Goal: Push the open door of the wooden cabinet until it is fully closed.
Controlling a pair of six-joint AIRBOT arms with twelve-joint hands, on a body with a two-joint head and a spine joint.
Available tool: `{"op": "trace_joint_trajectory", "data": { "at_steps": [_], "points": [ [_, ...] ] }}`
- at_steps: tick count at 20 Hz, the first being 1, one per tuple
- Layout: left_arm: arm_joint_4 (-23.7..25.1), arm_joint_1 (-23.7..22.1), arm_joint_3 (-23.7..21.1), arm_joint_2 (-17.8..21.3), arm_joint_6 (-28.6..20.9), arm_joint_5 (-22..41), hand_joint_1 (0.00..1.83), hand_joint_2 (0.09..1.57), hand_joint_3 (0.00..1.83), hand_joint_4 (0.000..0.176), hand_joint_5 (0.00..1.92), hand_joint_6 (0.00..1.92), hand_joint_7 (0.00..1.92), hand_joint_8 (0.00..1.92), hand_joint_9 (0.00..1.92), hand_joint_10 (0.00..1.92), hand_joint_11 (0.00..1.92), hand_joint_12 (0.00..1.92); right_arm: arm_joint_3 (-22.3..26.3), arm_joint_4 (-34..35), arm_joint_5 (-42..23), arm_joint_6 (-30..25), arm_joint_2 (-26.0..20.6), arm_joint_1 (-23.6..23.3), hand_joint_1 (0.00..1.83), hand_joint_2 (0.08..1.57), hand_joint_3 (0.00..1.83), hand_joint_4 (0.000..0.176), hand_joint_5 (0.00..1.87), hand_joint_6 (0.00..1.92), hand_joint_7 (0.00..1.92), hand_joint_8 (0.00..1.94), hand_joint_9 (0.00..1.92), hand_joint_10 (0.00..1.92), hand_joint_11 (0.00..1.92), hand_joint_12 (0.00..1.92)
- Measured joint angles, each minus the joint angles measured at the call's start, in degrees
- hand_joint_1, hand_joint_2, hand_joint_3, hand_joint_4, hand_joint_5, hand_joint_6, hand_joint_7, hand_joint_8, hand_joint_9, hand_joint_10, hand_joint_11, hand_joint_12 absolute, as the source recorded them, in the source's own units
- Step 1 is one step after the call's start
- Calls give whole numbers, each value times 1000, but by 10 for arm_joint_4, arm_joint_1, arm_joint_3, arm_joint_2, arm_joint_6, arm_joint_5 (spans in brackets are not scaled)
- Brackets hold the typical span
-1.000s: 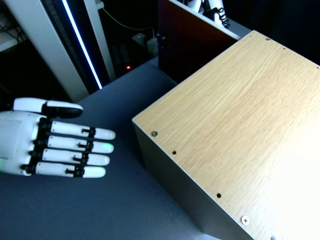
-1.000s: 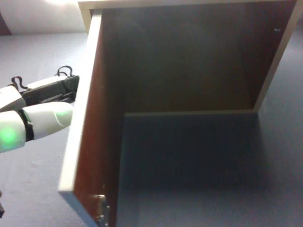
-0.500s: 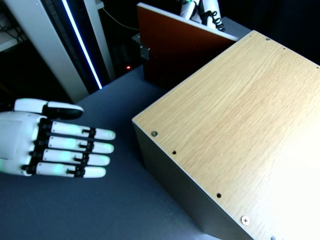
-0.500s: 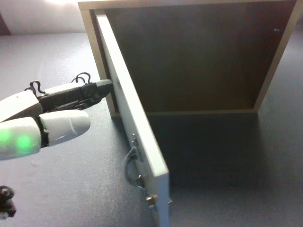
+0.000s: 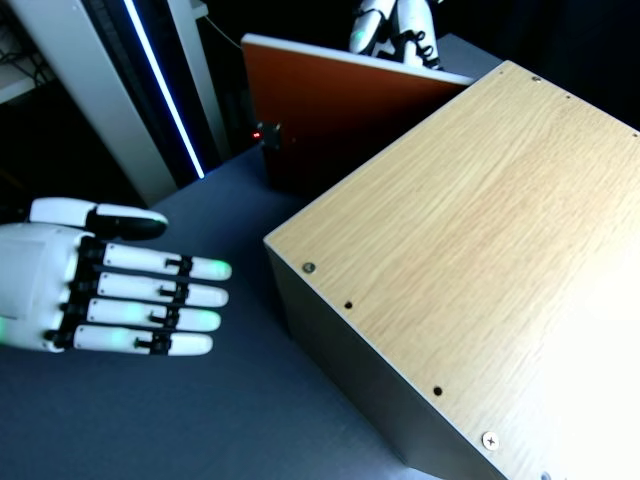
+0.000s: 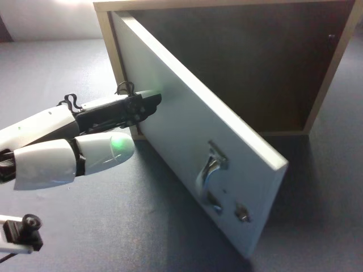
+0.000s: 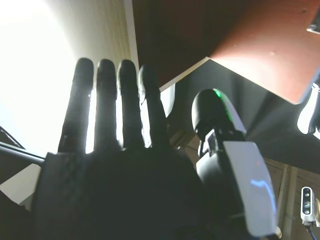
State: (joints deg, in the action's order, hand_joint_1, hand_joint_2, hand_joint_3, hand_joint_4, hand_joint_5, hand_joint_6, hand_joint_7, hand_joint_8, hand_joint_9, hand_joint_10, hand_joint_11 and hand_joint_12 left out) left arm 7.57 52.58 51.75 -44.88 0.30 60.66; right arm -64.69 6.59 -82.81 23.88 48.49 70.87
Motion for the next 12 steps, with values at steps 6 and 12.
{"op": "trace_joint_trajectory", "data": {
  "at_steps": [6,12],
  "points": [
    [21,-24,11,-24,0,-24,0,1491,0,0,107,5,162,8,166,9,137,7,-3,-1,0,0,2,0,147,1426,0,0,317,1,300,1,264,1,160,225],
    [30,-45,27,-50,0,-42,0,1526,9,0,129,10,174,8,161,3,105,7,-5,-2,0,0,3,0,142,1440,2,0,317,1,311,2,278,3,175,208]
  ]
}}
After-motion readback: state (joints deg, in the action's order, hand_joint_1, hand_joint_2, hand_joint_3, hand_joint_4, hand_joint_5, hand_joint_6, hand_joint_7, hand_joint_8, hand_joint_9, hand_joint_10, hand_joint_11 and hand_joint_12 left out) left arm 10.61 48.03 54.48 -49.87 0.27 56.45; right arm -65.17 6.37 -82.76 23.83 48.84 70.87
